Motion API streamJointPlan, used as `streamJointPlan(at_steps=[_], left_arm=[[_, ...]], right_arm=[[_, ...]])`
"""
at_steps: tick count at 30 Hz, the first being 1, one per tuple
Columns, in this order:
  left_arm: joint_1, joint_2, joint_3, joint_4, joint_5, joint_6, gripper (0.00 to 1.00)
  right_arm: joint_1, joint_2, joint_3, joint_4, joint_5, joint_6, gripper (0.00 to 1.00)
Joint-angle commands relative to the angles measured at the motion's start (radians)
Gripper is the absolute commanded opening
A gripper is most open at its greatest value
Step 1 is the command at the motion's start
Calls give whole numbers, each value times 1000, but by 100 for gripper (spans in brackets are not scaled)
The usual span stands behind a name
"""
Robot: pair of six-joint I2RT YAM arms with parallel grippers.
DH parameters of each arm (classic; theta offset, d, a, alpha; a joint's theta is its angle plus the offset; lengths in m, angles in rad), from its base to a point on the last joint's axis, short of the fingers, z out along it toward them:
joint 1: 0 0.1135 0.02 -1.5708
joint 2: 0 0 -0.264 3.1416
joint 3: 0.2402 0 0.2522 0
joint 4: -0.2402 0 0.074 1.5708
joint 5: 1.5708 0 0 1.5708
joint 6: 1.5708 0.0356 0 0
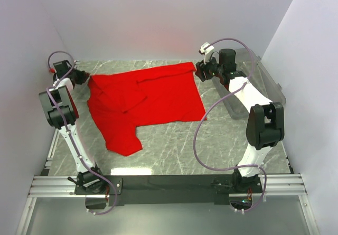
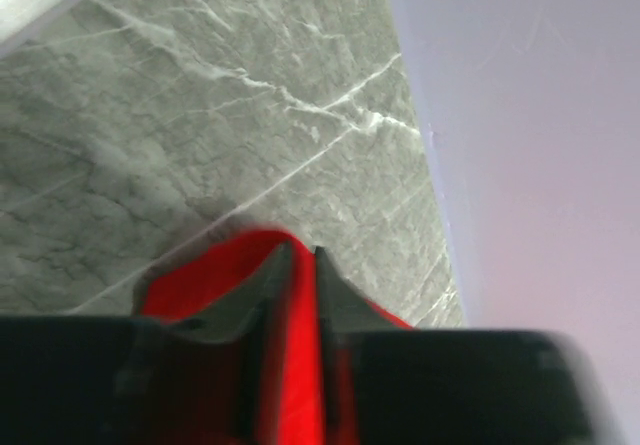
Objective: Fold and stack the t-shirts
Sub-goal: Fold the tshirt
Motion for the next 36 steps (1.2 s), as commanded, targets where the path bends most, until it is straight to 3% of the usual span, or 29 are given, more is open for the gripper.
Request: streamJointPlan(at_steps=[1,4,9,15,19,21,24,25,28,31,36], left_arm=[[17,-69,15,25,-59,31,23],[17,-96,24,-41,-118,60,34],[18,-164,-2,-84,-225,109,33],[23,-326,-199,-21,-80,117,33],[23,-527,-369,-119,-1,160,35],[21,-634,-541,-130,-7,160,40],[25,-857,-756,-130,0,131,60],[28,-958,-804,-135,3,120,72],[52,-1123,-974,-111,69,35,85],[71,-1221,-1065,-165,108,-19,85],[71,-1287,-1065,-474,-65,1,81]], right_arm=[[-8,-24,23,13,-6,-5,61],[-8,-25,18,14,-5,-8,61],[-8,-31,15,13,-8,-10,61],[-9,-54,4,-64,-54,-105,61],[-31,-77,-6,-287,-209,-400,56],[-60,-93,-17,-481,-313,-653,56],[-84,-114,-87,-706,-339,-993,58],[-87,-120,-108,-743,-332,-1112,58],[-86,-134,-183,-825,-287,-1234,64],[-66,-131,-235,-826,-226,-1298,65],[-13,-116,-287,-767,-183,-1288,67]])
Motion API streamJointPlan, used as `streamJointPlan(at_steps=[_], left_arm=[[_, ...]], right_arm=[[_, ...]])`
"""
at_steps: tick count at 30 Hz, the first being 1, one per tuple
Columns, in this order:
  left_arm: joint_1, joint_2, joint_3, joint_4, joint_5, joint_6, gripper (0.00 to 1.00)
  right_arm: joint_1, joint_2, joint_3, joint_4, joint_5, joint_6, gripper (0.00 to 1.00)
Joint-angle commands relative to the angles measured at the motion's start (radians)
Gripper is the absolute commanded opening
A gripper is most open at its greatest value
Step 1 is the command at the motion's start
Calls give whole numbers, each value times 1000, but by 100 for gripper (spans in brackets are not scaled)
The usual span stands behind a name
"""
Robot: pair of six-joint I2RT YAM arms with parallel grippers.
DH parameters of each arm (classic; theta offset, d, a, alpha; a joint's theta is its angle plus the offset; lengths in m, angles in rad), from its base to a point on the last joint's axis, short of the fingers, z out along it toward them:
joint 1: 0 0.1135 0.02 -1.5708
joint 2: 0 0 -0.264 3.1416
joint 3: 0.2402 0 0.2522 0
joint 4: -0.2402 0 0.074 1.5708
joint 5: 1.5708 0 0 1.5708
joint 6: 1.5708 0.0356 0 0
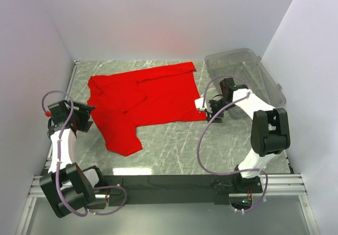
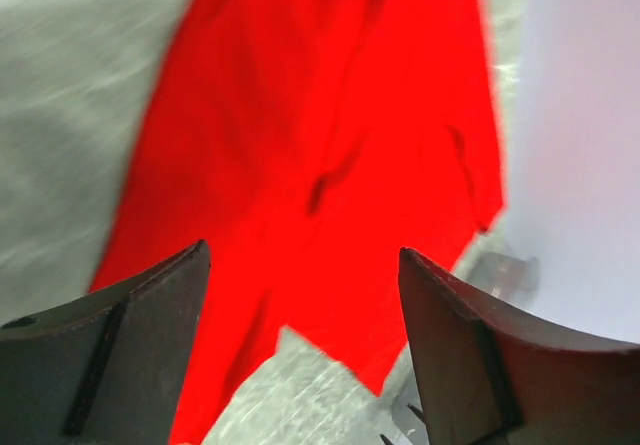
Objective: Fold and stack the t-shirts
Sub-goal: Fold the tshirt
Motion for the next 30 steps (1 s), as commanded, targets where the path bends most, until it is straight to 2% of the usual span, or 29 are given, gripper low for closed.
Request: streamJointPlan(at_steps=[1,3,7,15,24,30], left_arm=[[3,-36,-3,-192,-100,-22,80],[5,-13,-20,-228,-108,-39,76],[6,66,-29,-239,-79,-48,60],[5,145,5,-281,-91,24,61],[5,218,-21,-223,-91,28,60],[2,317,12,-186,-76,57,53]], right_arm=[[46,-14,-23,22,45,-57,67],[60,-10,-44,83,56,-32,67],[75,9,-34,128,62,35,67],[68,8,-31,159,74,74,66],[106,43,-11,202,114,104,65],[107,66,6,205,120,109,64]])
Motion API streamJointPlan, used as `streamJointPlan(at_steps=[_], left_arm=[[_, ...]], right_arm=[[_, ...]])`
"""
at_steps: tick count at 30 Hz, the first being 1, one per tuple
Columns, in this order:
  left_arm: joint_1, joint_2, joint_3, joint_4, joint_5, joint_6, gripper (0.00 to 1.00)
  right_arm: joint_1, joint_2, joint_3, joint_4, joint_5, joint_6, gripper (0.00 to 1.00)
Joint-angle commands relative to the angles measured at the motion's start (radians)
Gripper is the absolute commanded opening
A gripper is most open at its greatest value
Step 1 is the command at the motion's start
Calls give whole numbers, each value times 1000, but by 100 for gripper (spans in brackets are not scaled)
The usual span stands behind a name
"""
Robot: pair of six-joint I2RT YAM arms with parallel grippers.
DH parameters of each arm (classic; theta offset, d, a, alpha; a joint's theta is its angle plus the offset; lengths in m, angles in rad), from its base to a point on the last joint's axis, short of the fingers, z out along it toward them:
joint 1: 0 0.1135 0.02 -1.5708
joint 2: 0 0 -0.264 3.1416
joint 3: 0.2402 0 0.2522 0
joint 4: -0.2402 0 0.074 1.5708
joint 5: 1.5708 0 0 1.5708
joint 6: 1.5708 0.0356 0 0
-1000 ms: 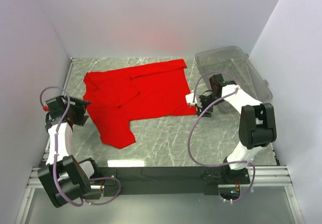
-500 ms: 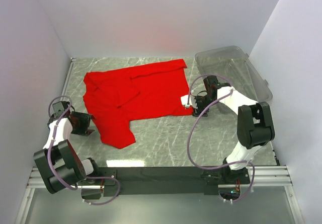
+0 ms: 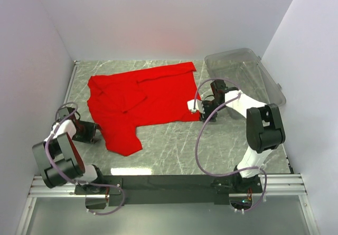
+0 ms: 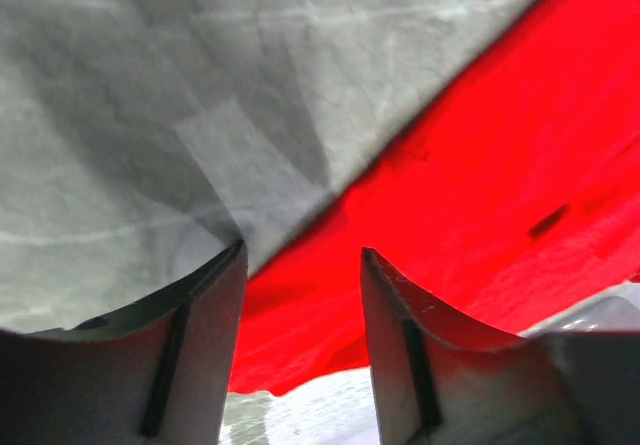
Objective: Fold and stack the t-shirts
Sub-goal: Fold the tshirt
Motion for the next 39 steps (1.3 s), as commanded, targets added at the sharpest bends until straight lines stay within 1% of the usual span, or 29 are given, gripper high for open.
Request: streamJointPlan(at_steps=[1,3,6,8,11,14,16,17,18,20,21,26,33,35,39], left_arm=[[0,44,45,33,3,43,53],[-5,58,50,29,19,49,51],[-13,39,53,16,4,57,52],[-14,41,53,35,-12,66,52],[-13,90,68,84,0,77,51],[-13,169,85,110,7,100,43],[-14,206,88,124,23,110,33],[-14,212,83,136,26,118,29],[-14,219,80,139,23,121,22],[-14,223,76,144,22,135,12],[-14,225,73,150,22,140,1],[-14,205,66,161,42,161,1],[-13,64,73,115,48,186,1],[-14,32,71,101,46,192,1],[-14,5,57,104,60,186,1]], right_arm=[[7,11,39,22,6,12,64],[7,12,43,23,8,16,64],[7,17,46,31,9,24,64],[8,19,49,32,8,30,63],[7,28,62,28,6,38,63],[7,29,63,26,8,33,63],[7,26,63,23,6,26,63],[7,25,62,20,5,24,63],[5,23,62,20,6,18,63],[7,23,60,11,-3,12,63],[5,22,60,8,-6,7,63],[5,17,65,-14,-18,-5,62],[-1,29,80,-57,-18,-65,62],[-1,43,98,-95,-18,-83,62],[17,52,95,-113,30,-116,59]])
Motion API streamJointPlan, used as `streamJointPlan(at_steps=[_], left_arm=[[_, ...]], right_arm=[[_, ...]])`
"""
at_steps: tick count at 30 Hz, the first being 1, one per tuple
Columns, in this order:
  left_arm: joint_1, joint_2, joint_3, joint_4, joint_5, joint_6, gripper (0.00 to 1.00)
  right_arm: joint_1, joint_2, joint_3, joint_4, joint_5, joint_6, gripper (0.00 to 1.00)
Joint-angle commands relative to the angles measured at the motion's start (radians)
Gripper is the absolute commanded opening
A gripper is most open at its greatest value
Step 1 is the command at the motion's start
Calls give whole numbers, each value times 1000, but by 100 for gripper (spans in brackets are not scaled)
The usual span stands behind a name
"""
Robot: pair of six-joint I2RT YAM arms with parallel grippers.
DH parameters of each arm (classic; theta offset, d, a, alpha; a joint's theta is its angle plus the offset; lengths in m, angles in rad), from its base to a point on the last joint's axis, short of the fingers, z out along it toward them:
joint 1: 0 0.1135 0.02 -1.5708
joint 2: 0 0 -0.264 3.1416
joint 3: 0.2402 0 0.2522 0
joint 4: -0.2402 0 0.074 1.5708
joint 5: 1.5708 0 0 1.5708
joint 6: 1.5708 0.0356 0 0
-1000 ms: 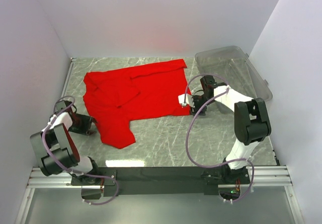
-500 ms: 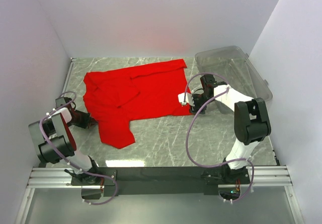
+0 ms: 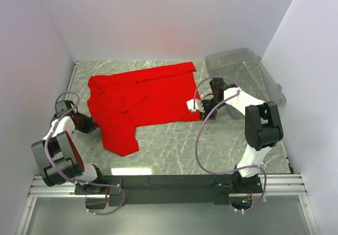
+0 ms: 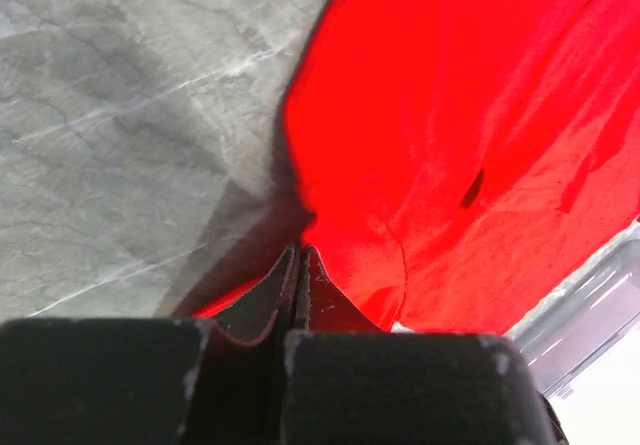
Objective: Fold and stack the t-shirts
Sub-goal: Fold the tshirt
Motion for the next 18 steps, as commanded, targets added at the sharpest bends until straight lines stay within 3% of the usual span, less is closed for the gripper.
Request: streamJointPlan(at_steps=[1,11,14,17,18], left_arm=[[-1,-35,-24,-4,5,14,1],[0,-58,-21,1,28,1,1],[2,-68,2,-12,33,5,1],[5,-79,20,-25,37,7,1],[3,-82,26,-29,36,7,1]], right_arm=[[14,17,28,-29,46,-41,59],[35,55,33,-8,120,-8,50],[46,68,37,-1,134,2,43],[49,74,43,5,145,21,28],[49,74,43,8,140,27,19]])
